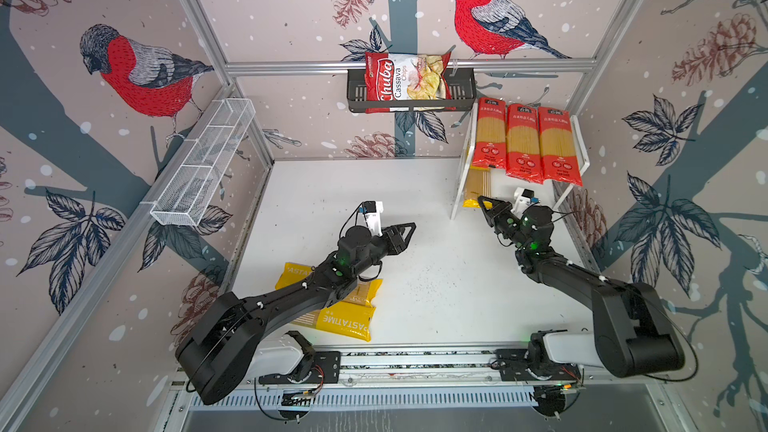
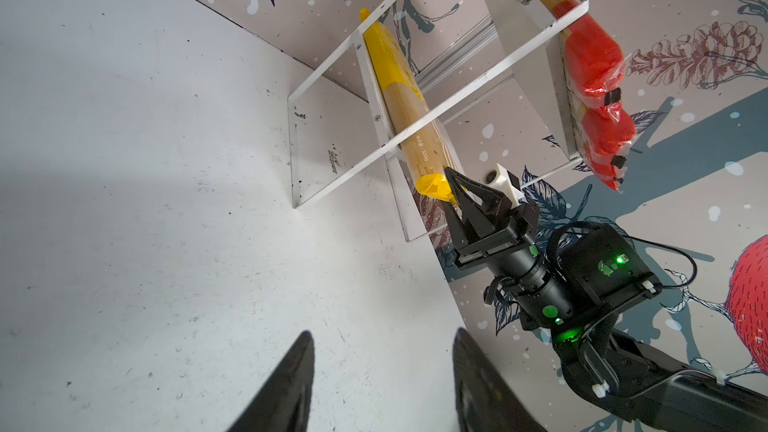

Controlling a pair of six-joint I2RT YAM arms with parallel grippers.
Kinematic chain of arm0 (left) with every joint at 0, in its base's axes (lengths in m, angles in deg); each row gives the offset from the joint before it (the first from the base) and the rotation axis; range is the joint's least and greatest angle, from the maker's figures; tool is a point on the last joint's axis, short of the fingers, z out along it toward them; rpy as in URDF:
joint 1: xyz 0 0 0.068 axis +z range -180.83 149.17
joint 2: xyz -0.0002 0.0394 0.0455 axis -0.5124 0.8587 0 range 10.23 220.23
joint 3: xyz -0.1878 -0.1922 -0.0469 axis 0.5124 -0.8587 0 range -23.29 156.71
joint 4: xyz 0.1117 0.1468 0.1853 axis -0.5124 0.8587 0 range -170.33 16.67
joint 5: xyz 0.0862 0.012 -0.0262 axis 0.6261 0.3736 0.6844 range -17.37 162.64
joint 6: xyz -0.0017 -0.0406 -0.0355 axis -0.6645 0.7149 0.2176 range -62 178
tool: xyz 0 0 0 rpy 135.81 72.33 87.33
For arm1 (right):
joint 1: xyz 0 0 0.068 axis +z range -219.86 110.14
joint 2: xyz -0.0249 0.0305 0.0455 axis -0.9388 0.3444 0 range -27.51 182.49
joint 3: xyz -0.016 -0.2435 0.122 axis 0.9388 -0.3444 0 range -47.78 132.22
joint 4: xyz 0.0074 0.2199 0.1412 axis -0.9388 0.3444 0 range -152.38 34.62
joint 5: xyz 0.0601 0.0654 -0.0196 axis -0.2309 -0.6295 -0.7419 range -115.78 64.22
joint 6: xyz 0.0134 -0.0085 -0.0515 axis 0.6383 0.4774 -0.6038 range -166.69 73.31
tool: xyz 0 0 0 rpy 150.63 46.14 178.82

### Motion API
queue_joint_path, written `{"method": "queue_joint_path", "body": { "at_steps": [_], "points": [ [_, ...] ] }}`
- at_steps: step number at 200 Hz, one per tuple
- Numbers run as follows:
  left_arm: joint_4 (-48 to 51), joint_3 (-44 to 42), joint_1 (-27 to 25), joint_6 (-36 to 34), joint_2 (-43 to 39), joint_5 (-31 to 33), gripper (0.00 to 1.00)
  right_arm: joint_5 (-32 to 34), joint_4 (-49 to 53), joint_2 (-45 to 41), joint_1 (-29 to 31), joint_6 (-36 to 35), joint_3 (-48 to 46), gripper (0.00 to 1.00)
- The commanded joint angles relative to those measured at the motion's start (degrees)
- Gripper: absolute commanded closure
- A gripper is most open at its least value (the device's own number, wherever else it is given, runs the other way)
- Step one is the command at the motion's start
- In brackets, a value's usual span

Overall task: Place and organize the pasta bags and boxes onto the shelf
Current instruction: 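Open the right gripper and release the bag against the shelf, then withdraw the right gripper from the shelf and move it to the table bags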

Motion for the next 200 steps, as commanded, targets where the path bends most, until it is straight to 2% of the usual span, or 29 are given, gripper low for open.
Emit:
{"method": "queue_joint_path", "body": {
  "at_steps": [1,13,38,54,75,100,126,155,177,200],
  "points": [
    [0.64,0.05,-0.05,-0.95,-0.78,0.51,0.47,-1.91,-2.77,0.64,-0.09,-1.33,0.65,0.88],
    [1.43,-0.13,-0.05,-1.29,-1.32,0.97,0.47,-1.82,-2.80,0.96,-0.22,-1.12,0.85,0.83],
    [3.17,-0.21,0.01,-2.04,-2.71,1.74,0.47,-2.39,-2.37,-0.09,-0.29,-0.50,0.24,0.59],
    [4.77,-0.38,0.12,-2.77,-3.82,2.43,0.46,-2.07,-0.50,-2.57,-0.11,-1.06,-0.92,0.50],
    [6.72,-0.93,0.68,-3.56,-5.55,2.87,0.46,-1.43,3.97,-6.50,-0.05,-2.49,-2.55,0.43],
    [10.14,-2.08,1.19,-4.74,-8.16,3.94,0.46,-0.47,6.08,-12.14,1.96,-1.78,-7.32,0.41],
    [16.28,-4.61,1.27,-5.68,-12.58,7.09,0.46,5.29,9.50,-17.65,9.01,-1.72,-11.39,0.41],
    [24.40,-9.47,1.68,-5.79,-20.23,13.38,0.46,14.67,12.57,-20.26,21.70,-0.56,-13.95,0.41],
    [30.97,-11.97,3.04,-5.72,-25.59,15.87,0.46,20.82,13.72,-17.27,32.19,-0.26,-13.66,0.43],
    [36.09,-13.16,5.32,-5.71,-29.56,16.88,0.46,22.34,13.87,-9.32,40.13,-0.44,-10.67,0.45]
  ]
}}
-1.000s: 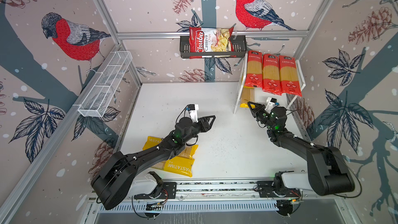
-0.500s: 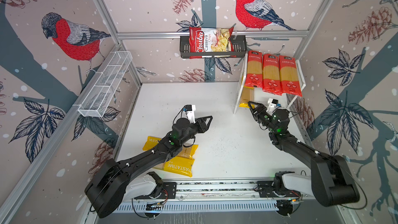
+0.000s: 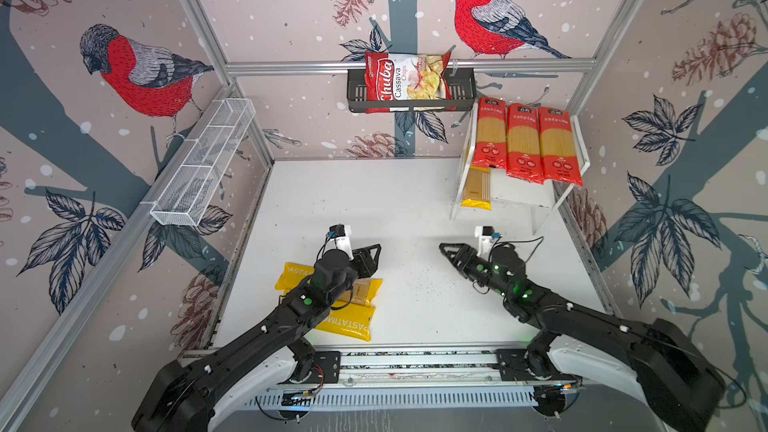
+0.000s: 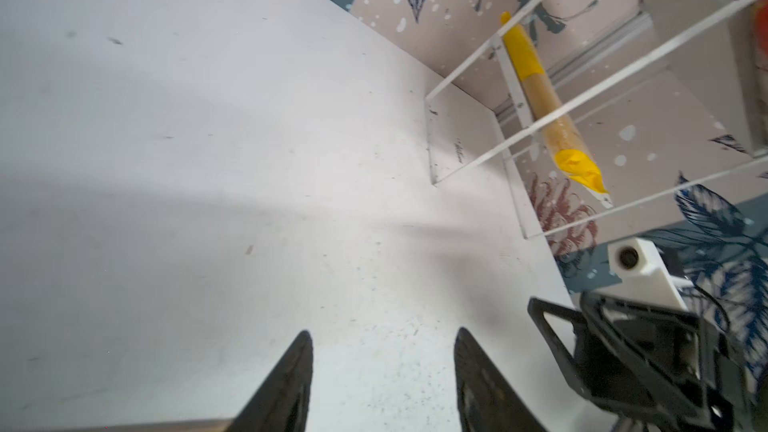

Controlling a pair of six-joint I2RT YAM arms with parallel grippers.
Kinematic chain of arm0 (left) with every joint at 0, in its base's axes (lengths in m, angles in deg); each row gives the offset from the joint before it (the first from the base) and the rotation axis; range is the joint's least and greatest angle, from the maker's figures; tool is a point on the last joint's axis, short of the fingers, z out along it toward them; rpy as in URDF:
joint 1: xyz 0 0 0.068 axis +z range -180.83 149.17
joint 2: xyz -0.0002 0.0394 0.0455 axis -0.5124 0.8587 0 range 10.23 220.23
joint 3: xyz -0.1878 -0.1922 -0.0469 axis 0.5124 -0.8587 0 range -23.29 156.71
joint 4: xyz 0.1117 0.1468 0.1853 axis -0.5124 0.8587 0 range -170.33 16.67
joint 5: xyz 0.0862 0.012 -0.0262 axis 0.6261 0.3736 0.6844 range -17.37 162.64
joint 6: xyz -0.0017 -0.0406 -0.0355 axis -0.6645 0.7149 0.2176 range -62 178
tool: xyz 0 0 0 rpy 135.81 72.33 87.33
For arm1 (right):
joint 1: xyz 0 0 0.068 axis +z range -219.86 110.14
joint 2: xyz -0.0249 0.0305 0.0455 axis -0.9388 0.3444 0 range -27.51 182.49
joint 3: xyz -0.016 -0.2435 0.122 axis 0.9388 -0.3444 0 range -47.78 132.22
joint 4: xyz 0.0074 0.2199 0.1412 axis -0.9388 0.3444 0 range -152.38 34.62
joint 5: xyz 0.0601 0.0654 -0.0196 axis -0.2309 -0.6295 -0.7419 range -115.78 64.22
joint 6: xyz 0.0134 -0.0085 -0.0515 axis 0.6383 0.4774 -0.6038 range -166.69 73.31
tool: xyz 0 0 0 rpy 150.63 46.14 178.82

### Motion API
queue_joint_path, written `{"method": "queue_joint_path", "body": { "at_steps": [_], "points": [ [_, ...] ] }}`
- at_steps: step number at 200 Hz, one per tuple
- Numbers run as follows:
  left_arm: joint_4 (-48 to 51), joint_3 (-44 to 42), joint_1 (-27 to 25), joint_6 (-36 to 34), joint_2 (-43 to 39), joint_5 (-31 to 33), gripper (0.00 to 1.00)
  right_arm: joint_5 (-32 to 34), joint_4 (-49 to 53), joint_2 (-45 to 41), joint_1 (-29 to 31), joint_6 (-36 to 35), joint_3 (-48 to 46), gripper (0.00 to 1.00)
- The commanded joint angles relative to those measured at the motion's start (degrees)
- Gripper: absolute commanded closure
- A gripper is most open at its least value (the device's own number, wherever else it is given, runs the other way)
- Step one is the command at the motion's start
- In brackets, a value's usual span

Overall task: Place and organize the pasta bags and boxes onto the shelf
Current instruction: 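Withdraw the right gripper from the shelf and move it to the table bags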

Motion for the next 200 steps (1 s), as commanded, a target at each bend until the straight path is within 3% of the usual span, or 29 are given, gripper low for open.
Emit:
{"method": "queue_joint_path", "body": {
  "at_steps": [1,30,73,142,200],
  "points": [
    [7.99,-1.00,1.82,-0.70,-3.05,3.40,0.46,5.63,0.69,5.70,5.57,0.34,2.60,0.45],
    [10.15,-2.41,4.89,-0.08,-6.61,3.37,0.46,2.63,0.46,17.52,11.23,0.90,9.09,0.47],
    [10.45,-2.72,5.31,0.45,-7.39,2.56,0.46,-4.85,-2.01,32.93,17.29,3.73,18.73,0.53],
    [9.86,-1.65,5.38,-0.36,-7.26,2.26,0.46,-12.01,-2.24,45.39,17.71,4.74,27.72,0.60],
    [11.45,-1.26,5.42,-0.85,-8.50,2.48,0.46,-14.02,-12.63,53.84,17.39,11.11,32.67,0.85]
  ]
}}
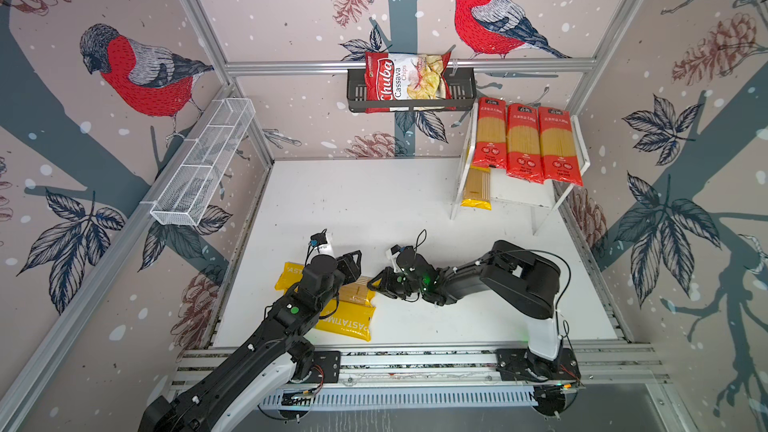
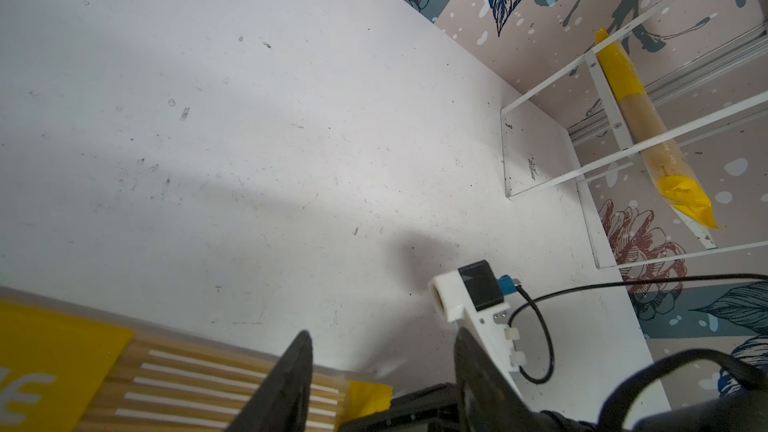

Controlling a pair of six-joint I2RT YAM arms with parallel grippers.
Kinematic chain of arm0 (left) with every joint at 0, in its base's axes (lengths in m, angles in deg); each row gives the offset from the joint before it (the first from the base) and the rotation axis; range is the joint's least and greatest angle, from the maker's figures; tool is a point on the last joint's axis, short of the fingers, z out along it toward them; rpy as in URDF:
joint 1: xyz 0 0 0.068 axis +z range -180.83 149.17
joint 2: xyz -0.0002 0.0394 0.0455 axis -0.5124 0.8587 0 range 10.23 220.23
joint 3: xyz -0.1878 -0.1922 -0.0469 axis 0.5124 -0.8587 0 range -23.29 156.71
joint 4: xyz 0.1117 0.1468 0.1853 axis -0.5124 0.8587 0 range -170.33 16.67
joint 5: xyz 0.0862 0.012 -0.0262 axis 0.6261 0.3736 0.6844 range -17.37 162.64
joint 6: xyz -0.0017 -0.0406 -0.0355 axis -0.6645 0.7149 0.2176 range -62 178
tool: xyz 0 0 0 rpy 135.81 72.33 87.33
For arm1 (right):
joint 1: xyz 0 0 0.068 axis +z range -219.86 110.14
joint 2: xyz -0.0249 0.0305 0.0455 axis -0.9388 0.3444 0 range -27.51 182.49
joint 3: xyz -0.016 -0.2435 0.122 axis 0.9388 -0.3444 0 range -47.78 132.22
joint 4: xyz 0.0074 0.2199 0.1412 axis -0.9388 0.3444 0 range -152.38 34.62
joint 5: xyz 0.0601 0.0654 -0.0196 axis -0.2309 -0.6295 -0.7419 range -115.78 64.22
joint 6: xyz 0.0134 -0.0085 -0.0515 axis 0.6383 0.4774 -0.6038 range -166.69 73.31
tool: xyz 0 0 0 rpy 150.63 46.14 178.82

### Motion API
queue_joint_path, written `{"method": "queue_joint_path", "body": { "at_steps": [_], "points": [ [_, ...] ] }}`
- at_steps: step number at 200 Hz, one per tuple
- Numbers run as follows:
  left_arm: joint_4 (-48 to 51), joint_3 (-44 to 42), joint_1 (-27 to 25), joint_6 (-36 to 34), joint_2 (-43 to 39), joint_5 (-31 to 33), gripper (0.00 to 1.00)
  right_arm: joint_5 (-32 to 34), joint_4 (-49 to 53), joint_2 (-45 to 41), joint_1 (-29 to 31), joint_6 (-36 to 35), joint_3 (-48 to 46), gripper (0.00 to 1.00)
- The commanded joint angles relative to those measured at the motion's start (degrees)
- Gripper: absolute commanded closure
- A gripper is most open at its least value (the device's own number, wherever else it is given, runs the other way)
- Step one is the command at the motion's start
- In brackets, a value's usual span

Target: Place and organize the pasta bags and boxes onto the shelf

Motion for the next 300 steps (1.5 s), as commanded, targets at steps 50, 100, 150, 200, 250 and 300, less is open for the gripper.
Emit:
{"method": "queue_joint_path", "body": {
  "at_steps": [50,100,150,200,250,300],
  "points": [
    [1.45,0.59,0.15,-0.85,-1.62,0.34,0.46,2.45,-5.84,-4.67,-5.29,2.71,-4.81,0.97],
    [-1.19,0.18,0.10,-1.42,-1.11,-3.51,0.45,8.81,-2.29,-19.79,-14.99,0.59,-20.56,1.00],
    [-11.69,-3.52,-2.11,3.17,6.07,-7.05,0.45,16.25,3.29,-32.00,-14.54,2.81,-31.14,0.90],
    [-14.56,-3.43,-5.01,4.67,11.24,-5.03,0.45,14.43,12.93,-32.26,-4.65,-4.09,-25.55,0.74],
    [-15.35,-4.52,-5.02,5.08,12.13,-5.52,0.44,20.26,23.65,-37.96,-6.11,-17.67,-21.57,0.64],
    [-20.21,-6.22,-5.37,7.07,16.67,-6.92,0.45,19.00,23.16,-26.56,-2.33,-23.44,-8.90,0.80]
  ]
}}
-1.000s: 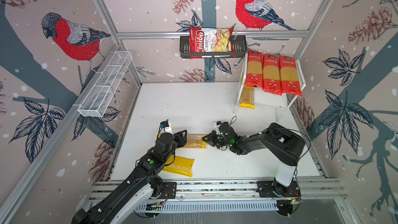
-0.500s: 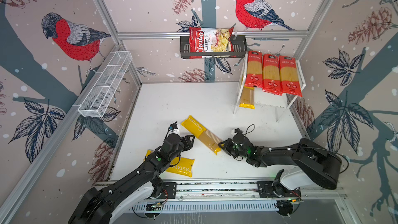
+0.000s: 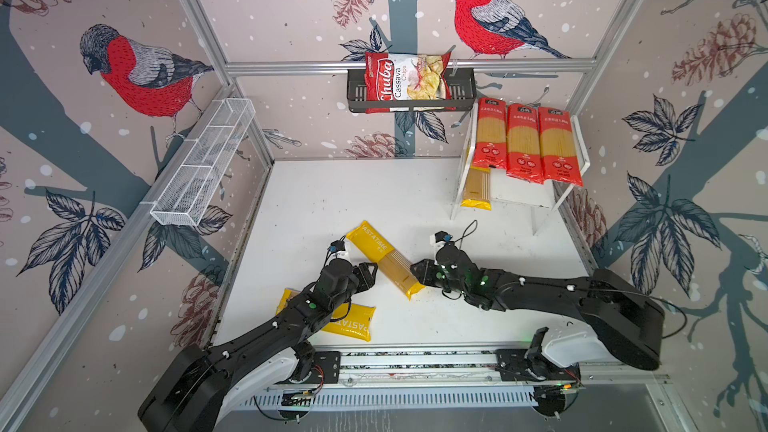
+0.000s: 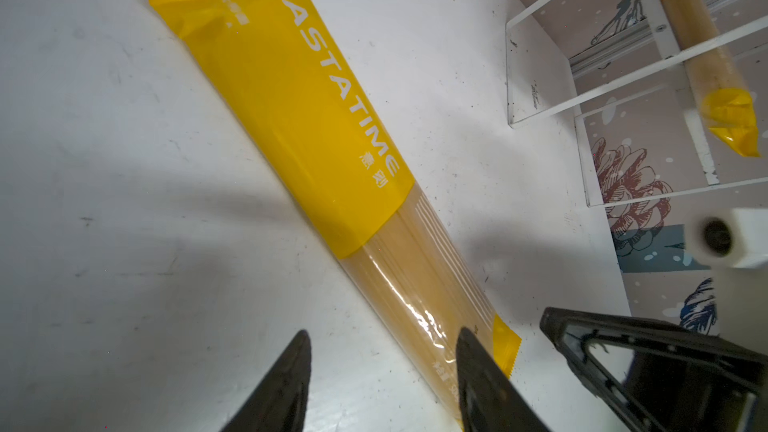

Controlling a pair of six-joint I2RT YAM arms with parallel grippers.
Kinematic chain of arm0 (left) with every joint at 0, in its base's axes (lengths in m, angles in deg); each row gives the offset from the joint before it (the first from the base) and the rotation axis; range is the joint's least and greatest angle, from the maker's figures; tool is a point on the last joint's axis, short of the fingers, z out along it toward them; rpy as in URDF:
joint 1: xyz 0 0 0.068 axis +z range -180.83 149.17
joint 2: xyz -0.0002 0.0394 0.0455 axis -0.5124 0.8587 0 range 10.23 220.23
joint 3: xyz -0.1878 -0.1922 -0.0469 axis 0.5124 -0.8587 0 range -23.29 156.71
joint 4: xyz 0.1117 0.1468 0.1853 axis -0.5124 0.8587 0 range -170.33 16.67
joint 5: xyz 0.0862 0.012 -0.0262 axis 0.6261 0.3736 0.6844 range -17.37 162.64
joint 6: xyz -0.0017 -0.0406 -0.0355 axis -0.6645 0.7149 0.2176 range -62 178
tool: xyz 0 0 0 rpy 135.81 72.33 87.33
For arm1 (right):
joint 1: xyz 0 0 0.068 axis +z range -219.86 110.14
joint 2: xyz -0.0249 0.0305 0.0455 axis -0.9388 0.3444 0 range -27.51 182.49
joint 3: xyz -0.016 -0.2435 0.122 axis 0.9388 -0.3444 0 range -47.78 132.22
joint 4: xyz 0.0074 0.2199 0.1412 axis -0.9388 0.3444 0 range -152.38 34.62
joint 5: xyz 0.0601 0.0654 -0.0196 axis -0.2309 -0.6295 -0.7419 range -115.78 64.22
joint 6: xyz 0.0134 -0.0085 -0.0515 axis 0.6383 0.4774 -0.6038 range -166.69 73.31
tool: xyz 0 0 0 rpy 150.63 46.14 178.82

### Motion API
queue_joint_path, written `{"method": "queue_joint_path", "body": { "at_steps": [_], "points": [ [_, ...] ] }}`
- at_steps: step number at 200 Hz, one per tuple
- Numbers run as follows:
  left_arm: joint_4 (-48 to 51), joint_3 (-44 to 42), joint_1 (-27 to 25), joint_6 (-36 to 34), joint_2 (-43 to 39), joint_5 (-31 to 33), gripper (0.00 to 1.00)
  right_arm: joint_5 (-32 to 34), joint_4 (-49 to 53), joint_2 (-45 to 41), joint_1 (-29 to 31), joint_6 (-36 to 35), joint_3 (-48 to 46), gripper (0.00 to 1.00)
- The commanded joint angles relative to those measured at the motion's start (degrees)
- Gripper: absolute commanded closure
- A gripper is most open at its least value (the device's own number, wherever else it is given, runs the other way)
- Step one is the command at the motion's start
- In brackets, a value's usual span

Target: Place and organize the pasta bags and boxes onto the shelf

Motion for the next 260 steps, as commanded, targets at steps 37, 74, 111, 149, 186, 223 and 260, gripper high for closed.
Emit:
{"method": "queue_joint_path", "body": {
  "at_steps": [37,74,111,149,186,223,260],
  "points": [
    [-3.85,-0.95,-0.27,1.38,-0.01,-0.47,0.46,-2.64,-3.17,12.87,1.72,-1.64,5.98,0.81],
    [-3.34,-1.61,-0.20,1.46,-0.67,0.15,0.46,-5.59,-3.81,14.32,1.56,-0.83,5.06,0.82],
    [-3.98,-1.38,-0.17,2.15,-0.59,-0.63,0.44,-6.71,-3.30,8.16,-1.30,-2.34,5.06,0.76],
    [-5.52,-0.87,-0.56,3.48,2.28,-2.45,0.35,-2.10,3.31,9.21,-5.88,-7.11,7.78,0.63],
    [-9.38,-1.00,-0.65,4.40,7.38,-4.15,0.34,-2.83,2.51,12.31,-8.34,-7.37,9.05,0.59],
    [-11.01,-1.35,-0.58,4.42,9.20,-2.99,0.36,-6.63,-0.57,14.68,-6.43,-4.27,7.24,0.58],
    [-12.21,-1.35,0.65,3.24,10.78,-3.31,0.39,-10.21,-3.70,12.59,-2.38,0.04,3.67,0.62]
  ]
}}
